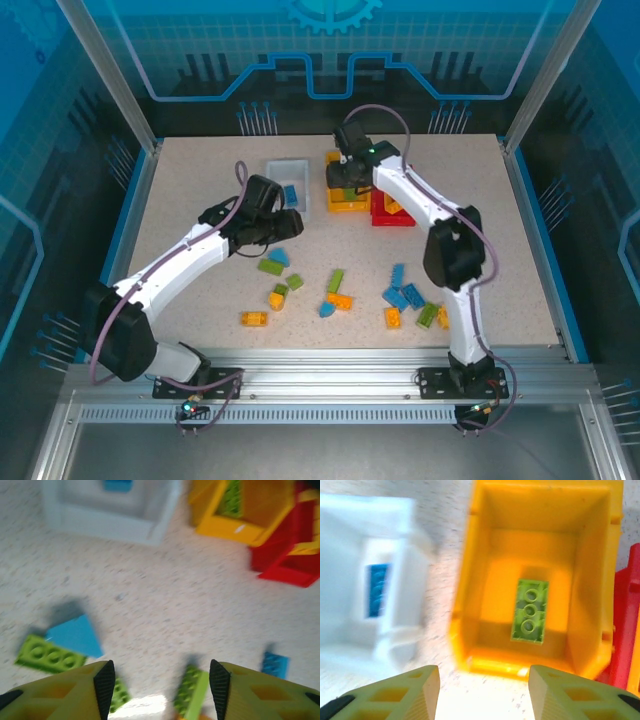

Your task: Sort the legos into containers by color

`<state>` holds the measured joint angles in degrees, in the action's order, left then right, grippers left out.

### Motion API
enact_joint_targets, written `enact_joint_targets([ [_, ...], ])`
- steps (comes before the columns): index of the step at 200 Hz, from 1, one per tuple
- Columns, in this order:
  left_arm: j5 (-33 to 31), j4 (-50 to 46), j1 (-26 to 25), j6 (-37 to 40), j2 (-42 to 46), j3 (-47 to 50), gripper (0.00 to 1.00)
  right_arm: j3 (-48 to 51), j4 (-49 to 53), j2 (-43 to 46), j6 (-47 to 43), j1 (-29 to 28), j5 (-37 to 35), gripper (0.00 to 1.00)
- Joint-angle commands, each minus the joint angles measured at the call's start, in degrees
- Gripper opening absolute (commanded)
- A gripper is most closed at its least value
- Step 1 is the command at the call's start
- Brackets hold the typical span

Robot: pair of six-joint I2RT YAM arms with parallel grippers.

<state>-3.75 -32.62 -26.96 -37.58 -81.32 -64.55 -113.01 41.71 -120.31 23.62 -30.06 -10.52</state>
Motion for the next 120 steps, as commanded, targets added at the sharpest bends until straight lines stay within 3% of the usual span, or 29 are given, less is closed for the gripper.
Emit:
enact_joint_targets([
  [1, -0.68, -4.4, 1.85, -1.35, 0.48, 3.92, 0.57, 11.67, -9.45, 11.83, -2.66, -5.02, 1.56, 0.52],
  [28, 0.75, -2.95, 2.66, -1.47, -3.55, 4.42, 0.61, 29.66, -19.05, 22.77, -3.59, -10.25, 6.43, 0.57],
  [52, -0.64, -4.16, 2.8, 0.14, -8.99, 1.77, 0.66, 39.47, -21.99, 28.42, -1.67, -12.7, 10.79, 0.61],
  [68, -1.38, -5.63, 3.82, 0.99, -12.7, 0.03, 0.73, 43.52, -22.16, 30.88, -0.82, -14.18, 11.91, 0.63],
  [120, -1.82, -5.23, 5.38, 1.96, -19.16, -3.24, 0.72, 49.08, -22.13, 34.73, 1.43, -16.96, 12.4, 0.65],
])
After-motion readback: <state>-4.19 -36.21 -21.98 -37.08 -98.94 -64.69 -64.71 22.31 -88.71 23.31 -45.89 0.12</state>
